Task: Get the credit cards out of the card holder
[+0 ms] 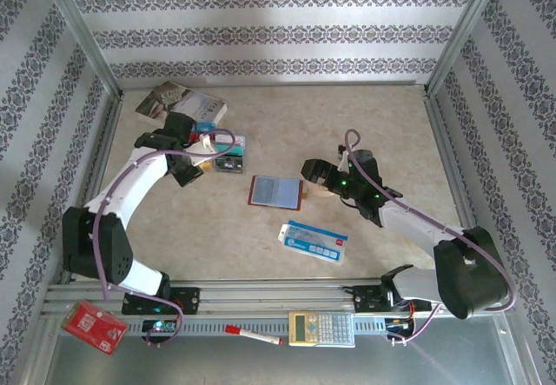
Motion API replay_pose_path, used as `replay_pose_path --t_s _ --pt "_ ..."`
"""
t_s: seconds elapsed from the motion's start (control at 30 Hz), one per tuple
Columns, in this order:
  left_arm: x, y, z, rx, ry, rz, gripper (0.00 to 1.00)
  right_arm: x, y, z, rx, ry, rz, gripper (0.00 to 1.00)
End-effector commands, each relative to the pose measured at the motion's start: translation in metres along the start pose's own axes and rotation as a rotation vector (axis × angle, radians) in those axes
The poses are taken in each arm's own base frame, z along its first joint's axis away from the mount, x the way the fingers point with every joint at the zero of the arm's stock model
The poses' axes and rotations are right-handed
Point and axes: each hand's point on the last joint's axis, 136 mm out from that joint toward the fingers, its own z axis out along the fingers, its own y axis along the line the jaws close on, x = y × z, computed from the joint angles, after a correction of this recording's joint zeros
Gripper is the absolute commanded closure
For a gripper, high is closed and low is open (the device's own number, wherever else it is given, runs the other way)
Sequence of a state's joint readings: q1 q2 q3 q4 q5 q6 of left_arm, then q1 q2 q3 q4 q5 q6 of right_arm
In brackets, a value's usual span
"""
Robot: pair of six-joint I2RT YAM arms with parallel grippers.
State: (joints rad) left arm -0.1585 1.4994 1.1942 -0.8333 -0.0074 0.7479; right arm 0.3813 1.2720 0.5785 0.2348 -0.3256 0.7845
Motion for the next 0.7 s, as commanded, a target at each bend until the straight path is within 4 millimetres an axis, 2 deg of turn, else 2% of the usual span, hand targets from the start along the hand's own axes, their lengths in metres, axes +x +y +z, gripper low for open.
replay_pose_path --t_s 0.0,0.1,0.3,0.67 --pt "0.006 0.001 0.002 0.032 0.019 0.158 1.00 -0.013 0.009 -0.002 -0.019 -0.026 -0.020 0.02" --pt "0.001 0.003 0.012 0.053 -0.007 0.202 1.00 -0.014 0.011 0.001 -0.028 -0.016 -0.016 0.02" --pt "0.005 0.023 0.031 0.032 0.092 0.253 1.00 -0.013 0.011 -0.003 -0.039 -0.032 0.019 0.02" --pt "-0.012 0.045 0.043 0.004 0.058 0.360 1.00 -0.015 0.011 -0.014 -0.029 -0.065 0.028 0.02"
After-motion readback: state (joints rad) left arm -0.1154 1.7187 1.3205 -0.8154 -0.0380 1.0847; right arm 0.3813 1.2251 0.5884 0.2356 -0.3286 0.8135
